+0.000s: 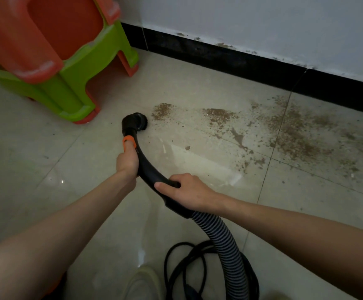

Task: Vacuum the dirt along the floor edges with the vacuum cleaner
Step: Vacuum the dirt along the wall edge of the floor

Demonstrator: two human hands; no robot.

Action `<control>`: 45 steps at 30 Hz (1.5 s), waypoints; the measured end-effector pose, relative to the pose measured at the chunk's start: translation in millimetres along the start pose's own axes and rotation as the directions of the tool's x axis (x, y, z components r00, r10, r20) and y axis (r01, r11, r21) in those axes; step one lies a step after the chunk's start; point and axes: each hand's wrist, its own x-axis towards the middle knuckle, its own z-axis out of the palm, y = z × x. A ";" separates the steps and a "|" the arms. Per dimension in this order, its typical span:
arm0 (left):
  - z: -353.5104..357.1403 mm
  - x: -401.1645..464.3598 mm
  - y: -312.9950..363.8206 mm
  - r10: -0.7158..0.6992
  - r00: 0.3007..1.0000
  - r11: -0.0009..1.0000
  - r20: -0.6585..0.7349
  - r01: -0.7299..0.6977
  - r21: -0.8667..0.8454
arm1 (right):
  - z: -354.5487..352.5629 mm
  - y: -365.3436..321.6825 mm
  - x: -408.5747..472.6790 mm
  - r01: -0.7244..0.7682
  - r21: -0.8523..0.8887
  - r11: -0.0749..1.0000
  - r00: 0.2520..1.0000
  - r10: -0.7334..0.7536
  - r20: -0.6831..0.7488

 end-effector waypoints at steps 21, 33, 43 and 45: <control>10.4 -5.5 39.4 0.013 0.988 1.000 0.151 -0.013 -0.002 | -12.7 -13.8 25.2 -0.036 -0.003 0.999 0.997 0.035 -0.071; 38.8 -10.4 50.8 0.029 0.963 0.998 0.268 -0.041 0.039 | -24.9 -6.0 20.2 -0.087 0.032 0.996 0.978 0.091 -0.187; 38.9 4.9 60.3 0.062 0.984 0.996 0.165 -0.072 0.055 | -29.6 -20.3 31.5 -0.092 0.044 0.995 0.983 0.098 -0.153; 37.0 5.7 59.0 0.057 0.984 0.995 0.171 -0.069 0.066 | -27.2 -20.1 30.8 -0.092 0.022 0.996 0.985 0.094 -0.147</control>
